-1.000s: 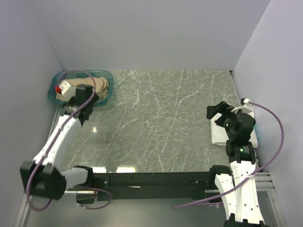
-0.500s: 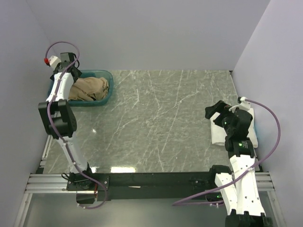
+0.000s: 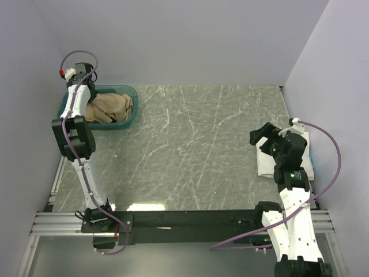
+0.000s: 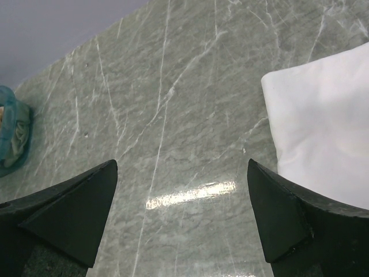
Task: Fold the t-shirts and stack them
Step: Grab the tshirt from the pile
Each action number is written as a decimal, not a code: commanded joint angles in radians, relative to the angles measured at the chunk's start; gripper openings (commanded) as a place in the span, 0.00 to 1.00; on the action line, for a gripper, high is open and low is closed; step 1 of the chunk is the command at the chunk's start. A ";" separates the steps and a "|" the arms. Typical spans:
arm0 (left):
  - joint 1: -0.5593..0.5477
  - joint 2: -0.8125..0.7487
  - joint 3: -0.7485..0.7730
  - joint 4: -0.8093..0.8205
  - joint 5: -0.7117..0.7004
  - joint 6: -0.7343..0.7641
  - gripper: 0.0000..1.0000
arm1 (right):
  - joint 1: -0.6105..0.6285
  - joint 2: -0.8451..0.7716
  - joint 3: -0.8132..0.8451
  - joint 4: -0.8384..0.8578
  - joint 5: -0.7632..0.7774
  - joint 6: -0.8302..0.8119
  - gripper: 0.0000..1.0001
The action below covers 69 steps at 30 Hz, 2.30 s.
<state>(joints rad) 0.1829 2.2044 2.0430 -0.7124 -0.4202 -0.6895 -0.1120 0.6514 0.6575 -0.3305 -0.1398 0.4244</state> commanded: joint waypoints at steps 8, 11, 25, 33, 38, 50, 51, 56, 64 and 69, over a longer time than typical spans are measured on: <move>0.000 -0.446 -0.078 0.255 0.126 0.056 0.00 | -0.003 -0.021 0.007 0.010 -0.003 -0.019 0.99; 0.000 -0.491 -0.008 0.252 0.158 0.051 0.00 | -0.005 -0.039 0.002 0.016 -0.006 -0.021 0.99; -0.002 -0.503 0.026 0.292 0.207 0.082 0.00 | -0.003 -0.050 0.004 0.007 -0.014 -0.024 0.99; 0.000 -0.486 -0.156 0.321 0.135 0.074 0.13 | -0.003 -0.035 0.007 -0.005 -0.009 -0.027 0.99; -0.002 -0.381 -0.058 0.179 0.112 0.050 0.79 | -0.003 -0.021 0.008 -0.005 -0.011 -0.026 0.99; -0.016 -0.453 -0.239 0.171 0.086 -0.020 0.97 | -0.003 -0.013 0.005 -0.001 -0.001 -0.026 0.99; -0.014 -0.431 -0.215 0.128 0.077 -0.050 0.97 | -0.003 -0.013 0.002 0.001 -0.004 -0.024 0.99; -0.019 -0.414 -0.297 0.033 0.167 -0.145 0.93 | -0.005 0.013 0.007 -0.005 -0.010 -0.021 0.99; -0.023 -0.564 -0.624 0.132 0.126 -0.173 0.88 | -0.003 0.016 0.004 0.002 -0.021 -0.019 0.99; -0.023 -0.516 -0.633 0.153 0.147 -0.133 0.63 | -0.003 0.017 0.005 0.002 -0.026 -0.019 0.99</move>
<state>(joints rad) 0.1627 1.7119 1.3773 -0.6235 -0.2794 -0.8371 -0.1120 0.6708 0.6552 -0.3519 -0.1528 0.4171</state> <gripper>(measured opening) 0.707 0.993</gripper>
